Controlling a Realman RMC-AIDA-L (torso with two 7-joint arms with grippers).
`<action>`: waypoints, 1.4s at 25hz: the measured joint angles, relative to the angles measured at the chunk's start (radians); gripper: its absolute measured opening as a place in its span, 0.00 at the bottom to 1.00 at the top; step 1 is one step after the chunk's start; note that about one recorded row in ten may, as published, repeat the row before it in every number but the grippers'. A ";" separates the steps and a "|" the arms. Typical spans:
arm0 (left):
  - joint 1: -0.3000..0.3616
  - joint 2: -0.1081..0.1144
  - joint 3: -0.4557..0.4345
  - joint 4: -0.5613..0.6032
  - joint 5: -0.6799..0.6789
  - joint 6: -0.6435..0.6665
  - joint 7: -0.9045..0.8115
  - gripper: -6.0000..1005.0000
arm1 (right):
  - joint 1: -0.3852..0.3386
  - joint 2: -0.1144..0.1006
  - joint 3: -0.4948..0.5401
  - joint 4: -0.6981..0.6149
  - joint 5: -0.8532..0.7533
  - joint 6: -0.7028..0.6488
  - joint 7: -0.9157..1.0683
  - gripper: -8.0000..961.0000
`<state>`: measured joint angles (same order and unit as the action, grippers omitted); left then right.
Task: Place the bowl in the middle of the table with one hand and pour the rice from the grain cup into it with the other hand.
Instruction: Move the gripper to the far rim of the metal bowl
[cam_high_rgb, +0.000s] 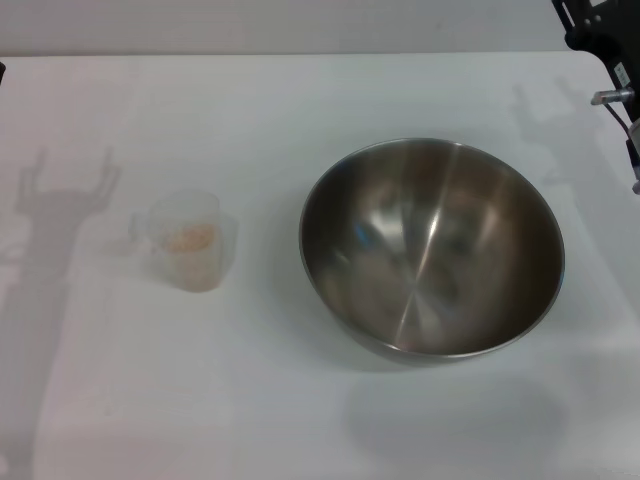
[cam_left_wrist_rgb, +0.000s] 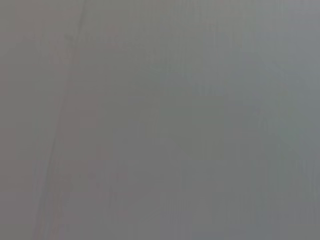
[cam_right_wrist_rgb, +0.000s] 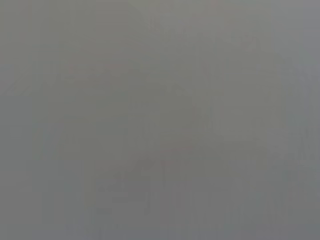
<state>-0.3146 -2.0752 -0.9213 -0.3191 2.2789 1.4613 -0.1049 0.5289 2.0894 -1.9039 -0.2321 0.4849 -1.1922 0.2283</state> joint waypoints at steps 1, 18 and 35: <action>0.001 0.000 0.000 0.001 0.000 0.000 -0.001 0.84 | 0.001 0.000 -0.001 -0.003 -0.001 -0.002 -0.001 0.67; 0.018 0.002 -0.002 0.023 -0.001 -0.008 -0.039 0.84 | 0.005 -0.006 0.007 -0.017 0.001 -0.032 -0.079 0.67; 0.024 0.000 0.015 0.018 0.005 -0.002 -0.039 0.83 | -0.073 -0.047 0.118 -0.632 -0.079 0.805 -0.152 0.66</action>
<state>-0.2904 -2.0753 -0.9060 -0.3015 2.2842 1.4595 -0.1443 0.4555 2.0426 -1.7858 -0.8639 0.4061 -0.3876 0.0761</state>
